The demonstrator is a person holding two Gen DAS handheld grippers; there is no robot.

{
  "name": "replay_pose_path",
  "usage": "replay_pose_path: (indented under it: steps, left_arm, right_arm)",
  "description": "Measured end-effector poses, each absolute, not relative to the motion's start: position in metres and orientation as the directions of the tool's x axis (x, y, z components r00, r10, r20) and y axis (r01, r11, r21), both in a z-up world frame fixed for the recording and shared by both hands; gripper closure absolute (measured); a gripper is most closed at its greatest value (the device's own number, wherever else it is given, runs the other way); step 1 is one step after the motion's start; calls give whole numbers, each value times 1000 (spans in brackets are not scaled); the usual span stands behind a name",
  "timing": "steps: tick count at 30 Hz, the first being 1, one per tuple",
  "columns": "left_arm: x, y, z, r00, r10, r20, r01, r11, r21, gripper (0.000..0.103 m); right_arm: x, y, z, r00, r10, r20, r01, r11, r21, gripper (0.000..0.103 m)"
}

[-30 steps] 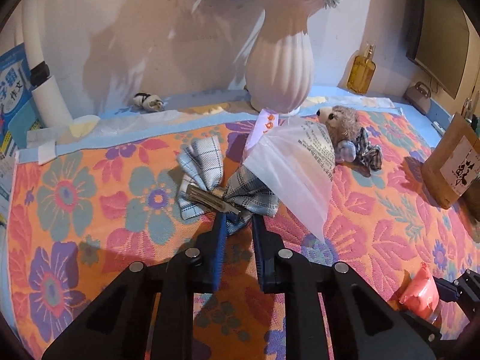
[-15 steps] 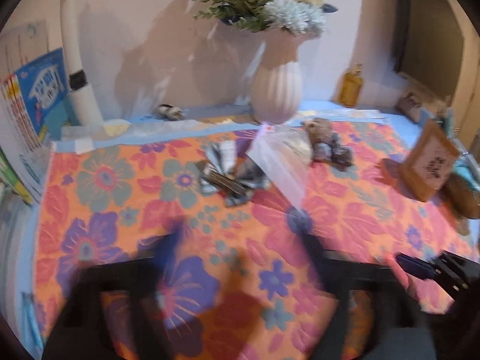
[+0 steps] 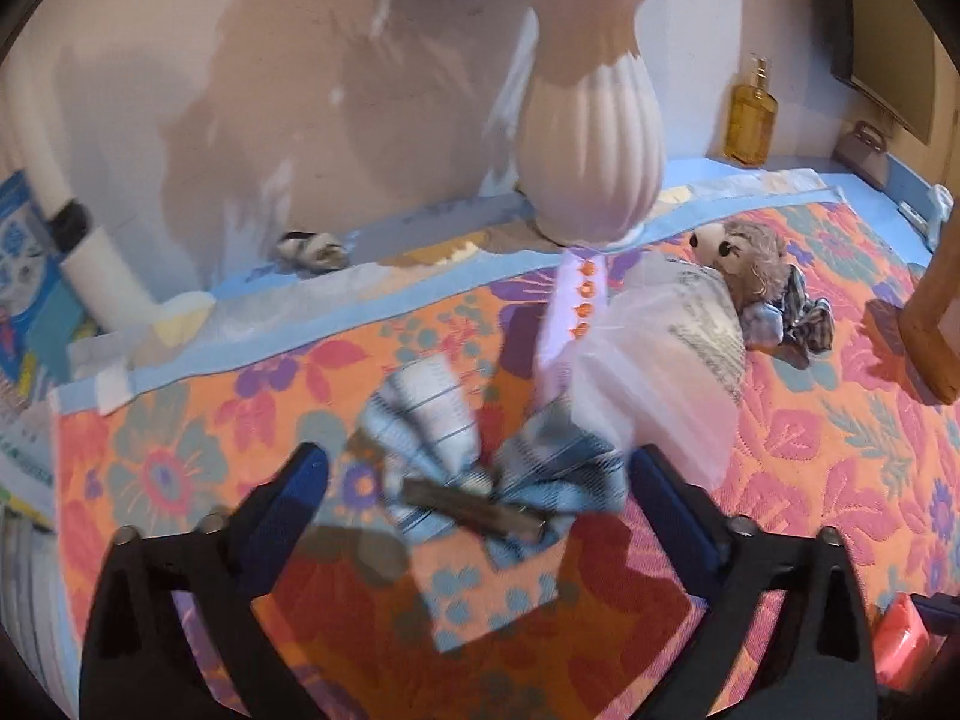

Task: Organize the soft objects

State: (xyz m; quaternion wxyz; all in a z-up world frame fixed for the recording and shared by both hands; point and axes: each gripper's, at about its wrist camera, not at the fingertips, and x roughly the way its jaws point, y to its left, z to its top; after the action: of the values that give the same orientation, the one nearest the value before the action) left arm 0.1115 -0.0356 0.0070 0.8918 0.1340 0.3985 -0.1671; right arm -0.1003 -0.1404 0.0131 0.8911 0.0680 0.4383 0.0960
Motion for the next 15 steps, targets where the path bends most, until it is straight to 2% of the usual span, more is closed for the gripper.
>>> replay_pose_path:
  steps: [1,2,6,15]
  left_arm:
    - [113,-37,5,612,-204,-764,419,903,95,41]
    - [115,-37,3,592,-213,-777,434,897,85,58]
    - [103,-31,8,588,-246,-770,443,895,52,74]
    - [18,-5,43,601,-388,-699,466,880,-89,84]
  right_arm:
    - [-99,-140,12,590,232,-773,-108,972,209,63]
    - [-98,-141,11,585,233,-776,-105,971,213,63]
    - [-98,-143,11,586,244,-772,-105,968,227,63]
    - [-97,-145,12,594,243,-767,-95,968,233,63]
